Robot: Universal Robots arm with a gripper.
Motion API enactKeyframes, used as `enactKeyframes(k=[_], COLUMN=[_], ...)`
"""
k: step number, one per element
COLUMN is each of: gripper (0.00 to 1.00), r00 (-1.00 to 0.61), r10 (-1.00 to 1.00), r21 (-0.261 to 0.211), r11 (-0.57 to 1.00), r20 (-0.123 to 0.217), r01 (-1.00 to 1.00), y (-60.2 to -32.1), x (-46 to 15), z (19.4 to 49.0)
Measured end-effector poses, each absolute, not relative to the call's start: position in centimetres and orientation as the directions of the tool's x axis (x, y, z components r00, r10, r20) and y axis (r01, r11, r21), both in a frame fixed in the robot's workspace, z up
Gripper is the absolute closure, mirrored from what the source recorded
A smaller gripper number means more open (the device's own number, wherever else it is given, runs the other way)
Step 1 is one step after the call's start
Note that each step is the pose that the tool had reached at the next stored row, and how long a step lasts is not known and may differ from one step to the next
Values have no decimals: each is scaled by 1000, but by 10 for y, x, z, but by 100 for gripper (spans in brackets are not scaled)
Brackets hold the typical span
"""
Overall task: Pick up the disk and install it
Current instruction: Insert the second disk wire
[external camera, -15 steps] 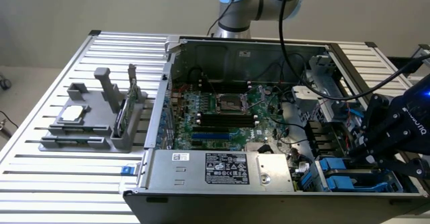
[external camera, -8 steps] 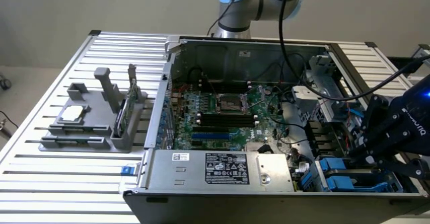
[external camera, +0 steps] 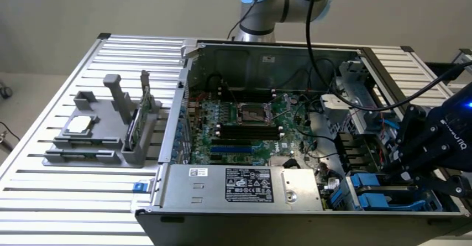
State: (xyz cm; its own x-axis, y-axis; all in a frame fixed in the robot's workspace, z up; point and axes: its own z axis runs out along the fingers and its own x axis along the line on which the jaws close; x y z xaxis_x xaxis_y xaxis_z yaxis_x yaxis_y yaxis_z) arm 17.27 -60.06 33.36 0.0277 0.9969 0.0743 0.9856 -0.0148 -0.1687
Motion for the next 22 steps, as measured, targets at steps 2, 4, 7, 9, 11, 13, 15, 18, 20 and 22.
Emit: enactKeyframes(k=[2,4,7,9,11,13,15,18,20,22], gripper=[82,75,75,75,75,75,75,75,75,75], r00=[28,28,28,28,28,28,27,25,23,22], r10=[997,997,997,997,997,997,997,997,997,997], r21=[-169,-169,-169,-169,-169,-169,-169,-169,-169,-169], r11=[-15,-15,-15,-15,-15,-15,-14,-12,-10,-9], r20=[74,75,75,74,74,75,75,74,74,74], r01=[986,986,986,986,986,986,986,986,986,986], y=[-601,-601,-601,-601,-601,-601,-601,-601,-601,-601], x=[173,173,173,172,172,170,167,162,158,153], z=[333,334,336,339,341,343,343,345,346,346])
